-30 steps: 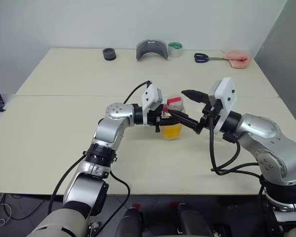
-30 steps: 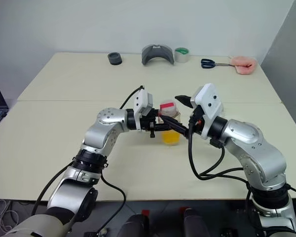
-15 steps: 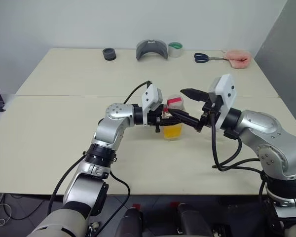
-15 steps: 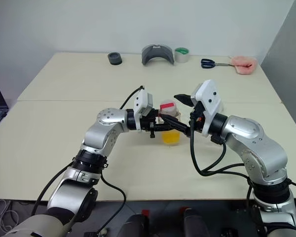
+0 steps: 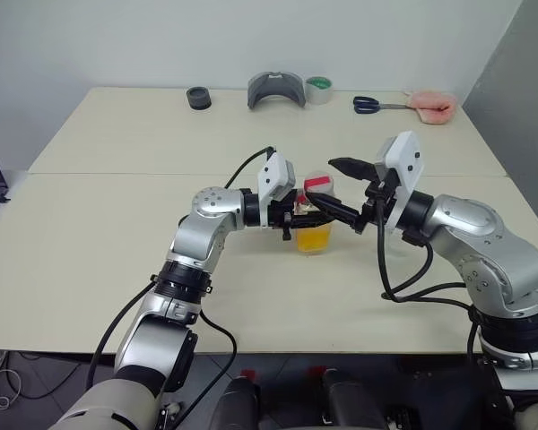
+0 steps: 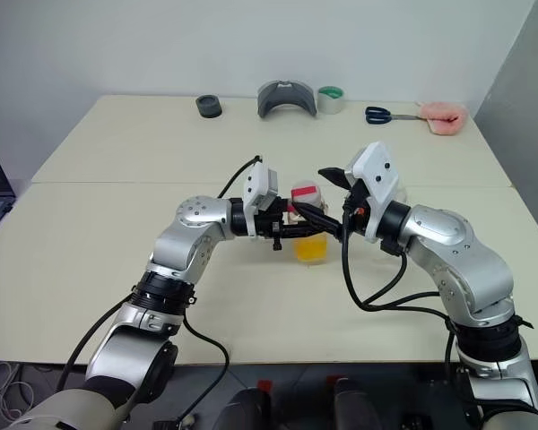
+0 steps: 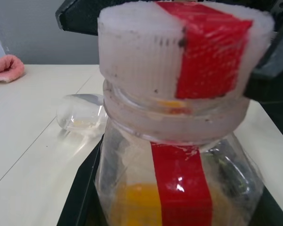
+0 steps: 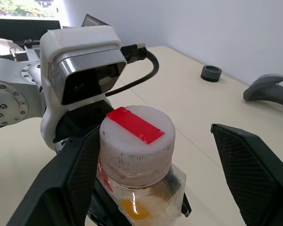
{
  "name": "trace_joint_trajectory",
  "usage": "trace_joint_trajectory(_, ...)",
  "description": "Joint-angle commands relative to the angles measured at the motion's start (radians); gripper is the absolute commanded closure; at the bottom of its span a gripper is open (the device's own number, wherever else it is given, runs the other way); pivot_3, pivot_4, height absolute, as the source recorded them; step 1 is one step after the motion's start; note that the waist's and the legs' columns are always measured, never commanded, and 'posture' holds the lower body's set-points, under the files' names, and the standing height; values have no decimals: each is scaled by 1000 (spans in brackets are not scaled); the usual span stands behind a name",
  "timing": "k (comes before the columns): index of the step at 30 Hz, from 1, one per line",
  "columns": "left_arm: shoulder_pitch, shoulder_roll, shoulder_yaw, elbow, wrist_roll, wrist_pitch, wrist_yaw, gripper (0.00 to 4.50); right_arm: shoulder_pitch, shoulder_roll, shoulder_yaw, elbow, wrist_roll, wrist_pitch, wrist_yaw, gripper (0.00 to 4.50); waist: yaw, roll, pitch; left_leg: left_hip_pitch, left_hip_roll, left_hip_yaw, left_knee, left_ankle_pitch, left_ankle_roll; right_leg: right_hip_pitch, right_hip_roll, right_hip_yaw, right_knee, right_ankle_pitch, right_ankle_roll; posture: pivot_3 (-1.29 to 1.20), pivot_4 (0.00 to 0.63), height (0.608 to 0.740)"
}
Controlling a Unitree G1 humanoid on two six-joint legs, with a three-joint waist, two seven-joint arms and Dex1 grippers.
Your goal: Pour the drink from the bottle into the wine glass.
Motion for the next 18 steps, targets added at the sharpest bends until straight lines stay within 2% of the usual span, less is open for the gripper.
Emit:
trace_joint_trajectory(1,-5,-1,4,-50,-23,-5,-5,2787,-25,11,-21,-21,10,-18,-2,623,0,0,0,0,0,0,0,0,0,0,0,0,0,0,0,0,150,740)
trace_joint_trajectory(6,-5,-1,3,-50,-22,-6,-4,2787,-26,20,-28,-24,22,-10,-2,623,0,0,0,0,0,0,0,0,0,0,0,0,0,0,0,0,150,740)
trace_joint_trajectory(9,-5,-1,3,-51,-22,-6,-4,2787,-25,23,-27,-26,25,-7,-2,1246,0,0,0,0,0,0,0,0,0,0,0,0,0,0,0,0,150,740)
trace_joint_trajectory(13,-4,-2,2,-53,-22,-6,-2,2787,-21,27,-26,-34,31,-8,-1,2625,0,0,0,0,0,0,0,0,0,0,0,0,0,0,0,0,150,740)
trace_joint_trajectory(18,-3,-2,3,-56,-23,-4,-1,2788,-5,17,-12,-52,-17,-56,-7,2719,0,0,0,0,0,0,0,0,0,0,0,0,0,0,0,0,150,740)
